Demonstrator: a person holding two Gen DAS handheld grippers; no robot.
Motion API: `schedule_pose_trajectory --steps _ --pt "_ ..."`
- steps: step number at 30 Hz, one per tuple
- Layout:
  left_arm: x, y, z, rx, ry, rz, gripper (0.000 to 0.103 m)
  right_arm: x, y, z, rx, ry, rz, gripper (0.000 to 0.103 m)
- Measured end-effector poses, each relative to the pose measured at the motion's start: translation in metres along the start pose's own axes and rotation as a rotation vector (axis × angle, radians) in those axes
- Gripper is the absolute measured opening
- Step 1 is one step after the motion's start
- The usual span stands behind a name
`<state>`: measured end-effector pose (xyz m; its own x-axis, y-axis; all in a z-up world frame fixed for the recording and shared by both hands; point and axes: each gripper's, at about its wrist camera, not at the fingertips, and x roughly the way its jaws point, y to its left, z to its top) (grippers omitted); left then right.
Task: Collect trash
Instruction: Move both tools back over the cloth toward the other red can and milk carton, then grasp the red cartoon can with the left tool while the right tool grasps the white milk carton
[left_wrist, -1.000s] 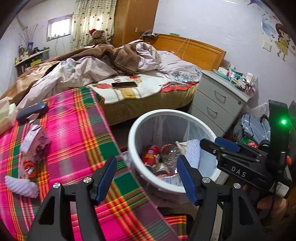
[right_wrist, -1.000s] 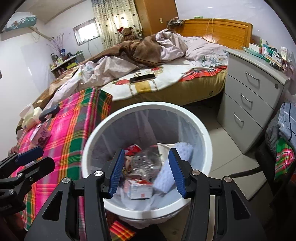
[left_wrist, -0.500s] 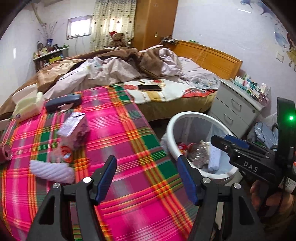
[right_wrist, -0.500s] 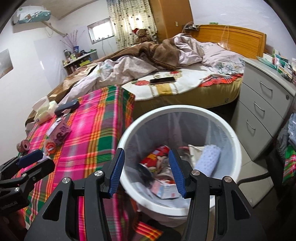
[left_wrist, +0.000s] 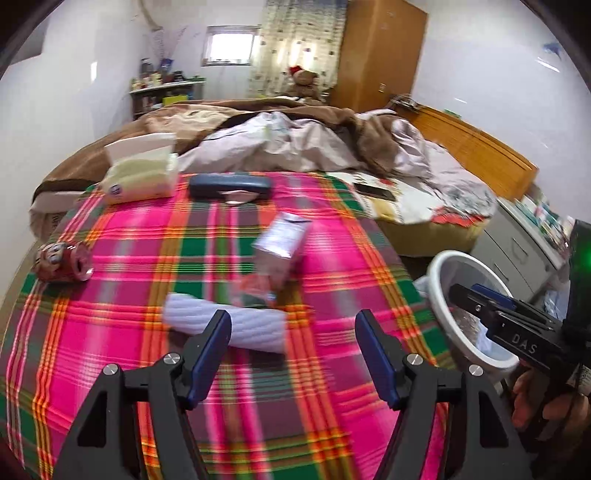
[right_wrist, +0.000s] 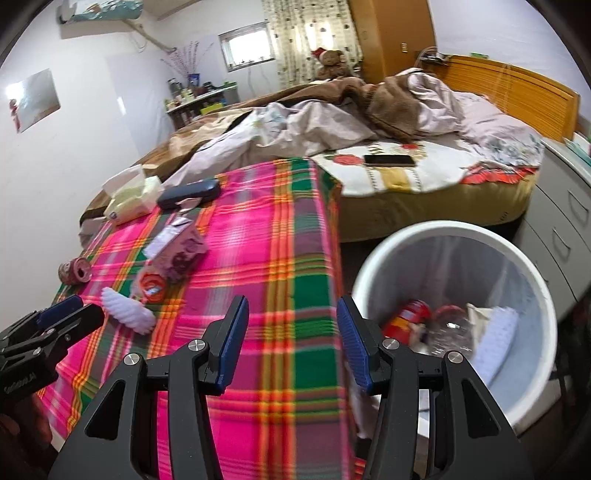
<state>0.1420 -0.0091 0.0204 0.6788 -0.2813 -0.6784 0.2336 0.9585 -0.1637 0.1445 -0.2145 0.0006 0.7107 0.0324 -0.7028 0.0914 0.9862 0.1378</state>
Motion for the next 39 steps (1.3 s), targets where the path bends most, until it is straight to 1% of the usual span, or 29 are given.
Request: schedule_pose_trajectory --steps 5,8,12,14,18,20,23,25,27,30,34,36,39 --pt "-0.004 0.031 0.003 -0.041 -0.01 0.039 0.072 0.012 0.021 0.008 -0.007 0.016 0.045 0.055" --pt "-0.006 0.05 0.005 -0.067 -0.017 0.063 0.072 0.018 0.033 0.012 -0.013 0.02 0.066 0.056" --pt "-0.008 0.08 0.009 -0.115 -0.023 0.095 0.072 0.028 0.054 0.019 -0.027 0.029 0.082 0.056" --pt "-0.01 0.093 0.012 -0.13 -0.031 0.114 0.074 0.033 0.061 0.022 -0.03 0.031 0.088 0.057" --pt "-0.011 0.121 0.017 -0.169 -0.035 0.151 0.075 0.043 0.075 0.028 -0.047 0.033 0.137 0.058" --pt "-0.011 0.134 0.019 -0.189 -0.041 0.158 0.076 0.052 0.085 0.03 -0.065 0.05 0.12 0.062" --pt "-0.01 0.155 0.021 -0.211 -0.035 0.192 0.077 0.062 0.093 0.033 -0.066 0.063 0.112 0.066" --pt "-0.009 0.169 0.023 -0.227 -0.033 0.213 0.077 0.071 0.097 0.037 -0.058 0.085 0.115 0.066" --pt "-0.008 0.183 0.024 -0.255 -0.028 0.213 0.078 0.076 0.099 0.041 -0.046 0.089 0.11 0.066" --pt "-0.005 0.201 0.027 -0.281 -0.028 0.244 0.078 0.083 0.102 0.045 -0.035 0.096 0.1 0.067" --pt "0.004 0.224 0.03 -0.352 -0.011 0.244 0.079 0.096 0.103 0.052 -0.002 0.118 0.1 0.067" --pt "0.009 0.235 0.033 -0.382 -0.014 0.222 0.08 0.1 0.103 0.053 0.005 0.124 0.088 0.067" --pt "0.018 0.248 0.037 -0.425 0.006 0.238 0.081 0.109 0.107 0.054 0.007 0.151 0.068 0.067"
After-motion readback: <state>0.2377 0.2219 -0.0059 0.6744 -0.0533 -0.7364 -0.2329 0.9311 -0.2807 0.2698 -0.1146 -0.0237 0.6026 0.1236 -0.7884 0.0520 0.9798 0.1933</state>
